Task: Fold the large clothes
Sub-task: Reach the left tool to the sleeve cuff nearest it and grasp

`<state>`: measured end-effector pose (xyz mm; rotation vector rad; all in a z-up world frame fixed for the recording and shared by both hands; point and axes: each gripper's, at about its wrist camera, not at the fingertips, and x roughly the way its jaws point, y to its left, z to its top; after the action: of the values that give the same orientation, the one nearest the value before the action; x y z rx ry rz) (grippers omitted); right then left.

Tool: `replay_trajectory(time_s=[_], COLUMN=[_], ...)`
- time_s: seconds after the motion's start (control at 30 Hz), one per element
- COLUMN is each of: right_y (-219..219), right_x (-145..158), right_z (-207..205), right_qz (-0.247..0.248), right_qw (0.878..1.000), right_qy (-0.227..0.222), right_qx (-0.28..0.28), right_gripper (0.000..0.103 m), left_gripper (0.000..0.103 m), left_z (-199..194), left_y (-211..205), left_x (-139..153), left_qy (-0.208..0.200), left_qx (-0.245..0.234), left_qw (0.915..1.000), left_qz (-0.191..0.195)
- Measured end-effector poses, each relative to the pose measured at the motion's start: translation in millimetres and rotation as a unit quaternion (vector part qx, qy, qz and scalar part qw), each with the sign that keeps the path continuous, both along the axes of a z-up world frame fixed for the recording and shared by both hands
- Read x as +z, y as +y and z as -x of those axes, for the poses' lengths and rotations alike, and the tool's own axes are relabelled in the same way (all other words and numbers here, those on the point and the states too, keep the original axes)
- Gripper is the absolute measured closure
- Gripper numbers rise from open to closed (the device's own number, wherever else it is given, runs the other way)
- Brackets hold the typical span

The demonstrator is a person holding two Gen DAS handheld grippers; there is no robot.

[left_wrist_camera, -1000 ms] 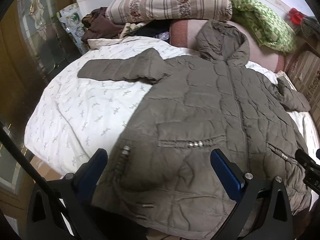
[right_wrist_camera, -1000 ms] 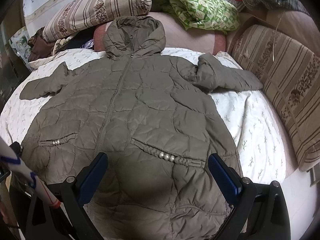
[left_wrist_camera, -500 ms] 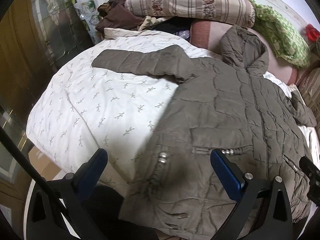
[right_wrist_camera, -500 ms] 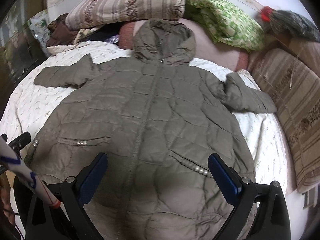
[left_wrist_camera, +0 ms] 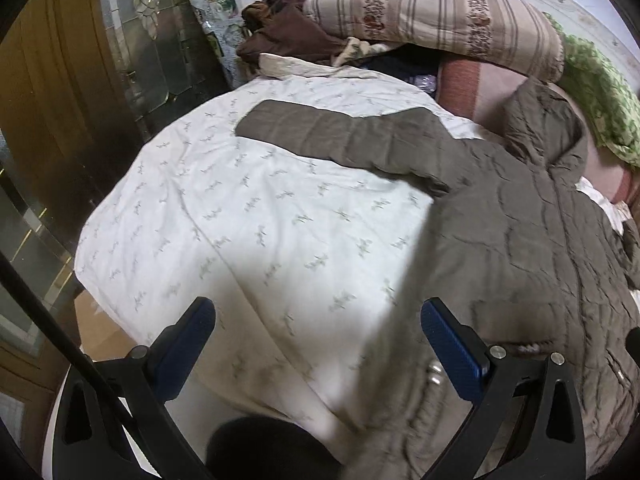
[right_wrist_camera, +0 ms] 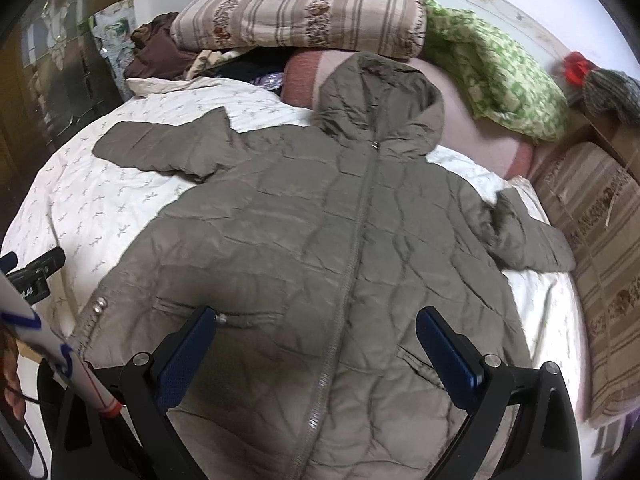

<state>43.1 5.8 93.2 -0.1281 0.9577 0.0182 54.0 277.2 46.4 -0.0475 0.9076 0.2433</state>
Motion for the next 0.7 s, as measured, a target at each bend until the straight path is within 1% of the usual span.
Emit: replay_trajectory(time_s=[0.23, 0.27, 0.33, 0.37, 0.43, 0.47, 0.53, 0.57, 0.6, 0.67, 0.7], right_y=[19, 20, 22, 21, 20, 19, 18, 17, 16, 14, 13], right_x=[-11, -12, -17, -19, -24, -26, -32, -34, -37, -44, -48], right_z=[-10, -11, -13, -15, -18, -21, -26, -27, -29, -34, -36], right_qz=[-0.004, -0.004, -0.002, -0.002, -0.007, -0.008, -0.010, -0.010, -0.010, -0.011, -0.012], right_qw=[1.000, 1.000, 1.000, 1.000, 1.000, 1.000, 0.999, 0.999, 0.999, 0.999, 0.999], right_qy=[0.010, 0.012, 0.015, 0.017, 0.022, 0.025, 0.030, 0.032, 0.036, 0.043, 0.047], right_qx=[0.015, 0.016, 0.016, 0.016, 0.014, 0.013, 0.011, 0.011, 0.011, 0.010, 0.009], right_gripper=[0.001, 0.001, 0.001, 0.001, 0.001, 0.001, 0.001, 0.001, 0.001, 0.001, 0.001], left_gripper=[0.001, 0.001, 0.001, 0.001, 0.001, 0.001, 0.002, 0.008, 0.011, 0.013, 0.017], left_z=[-36, -44, -56, -65, -85, -99, -123, -135, -148, -175, -185], left_y=[29, 34, 43, 49, 62, 72, 87, 94, 101, 113, 118], left_x=[-7, -7, -8, -9, -14, -19, -28, -32, -37, -47, -51], left_qy=[0.004, 0.001, -0.005, -0.006, 0.000, 0.005, 0.015, 0.020, 0.024, 0.032, 0.035], left_qx=[0.010, 0.014, 0.014, 0.013, 0.015, 0.017, 0.024, 0.029, 0.030, 0.032, 0.035], left_qw=[0.9998, 0.9996, 0.9996, 0.9997, 0.9999, 0.9994, 0.9978, 0.9967, 0.9956, 0.9930, 0.9916], left_qz=[-0.014, -0.023, -0.025, -0.019, 0.006, 0.029, 0.060, 0.073, 0.086, 0.109, 0.120])
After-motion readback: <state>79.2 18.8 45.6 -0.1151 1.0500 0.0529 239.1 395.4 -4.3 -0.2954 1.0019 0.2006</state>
